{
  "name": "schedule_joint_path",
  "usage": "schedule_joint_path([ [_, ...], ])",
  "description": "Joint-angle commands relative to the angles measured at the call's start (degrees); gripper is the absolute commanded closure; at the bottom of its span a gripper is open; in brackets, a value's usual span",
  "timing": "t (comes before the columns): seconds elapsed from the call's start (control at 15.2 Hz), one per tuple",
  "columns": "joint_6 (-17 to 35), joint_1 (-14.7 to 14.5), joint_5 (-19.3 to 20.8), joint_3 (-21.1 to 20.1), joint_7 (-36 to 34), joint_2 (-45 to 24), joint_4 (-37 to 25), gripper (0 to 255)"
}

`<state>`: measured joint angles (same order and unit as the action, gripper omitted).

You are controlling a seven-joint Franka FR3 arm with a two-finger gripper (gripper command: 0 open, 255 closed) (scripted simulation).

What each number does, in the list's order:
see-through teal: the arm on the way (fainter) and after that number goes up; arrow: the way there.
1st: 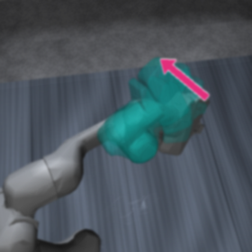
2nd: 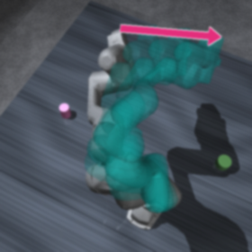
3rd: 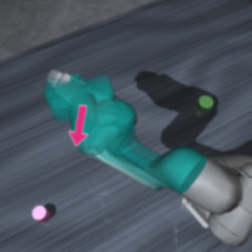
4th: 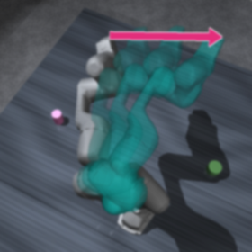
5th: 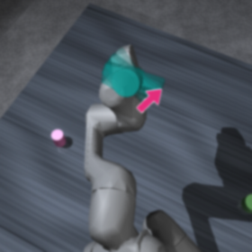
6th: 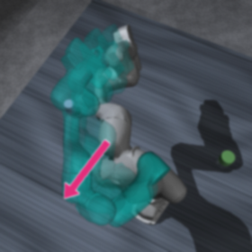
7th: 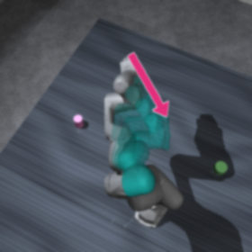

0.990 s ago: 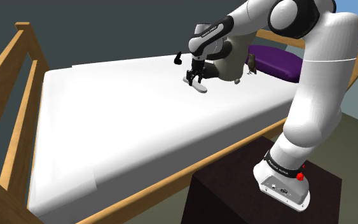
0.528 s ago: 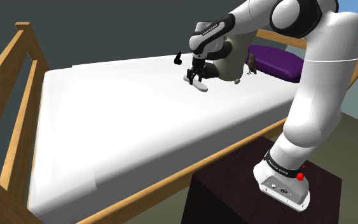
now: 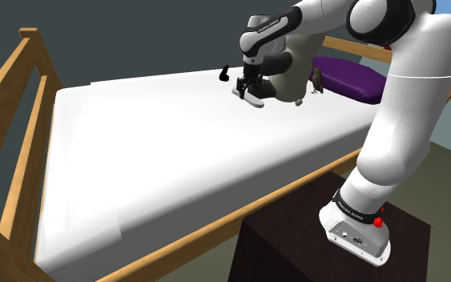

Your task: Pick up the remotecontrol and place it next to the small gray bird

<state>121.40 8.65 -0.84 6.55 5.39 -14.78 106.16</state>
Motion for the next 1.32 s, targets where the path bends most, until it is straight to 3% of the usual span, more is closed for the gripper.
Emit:
schedule_joint_path([
  [0.0, -1.46, -0.06, 0.10, 0.01, -0.11, 0.69, -0.78, 255],
  [1.25, -15.10, -0.12, 0.54, 0.13, -0.24, 4.04, -11.08, 255],
])
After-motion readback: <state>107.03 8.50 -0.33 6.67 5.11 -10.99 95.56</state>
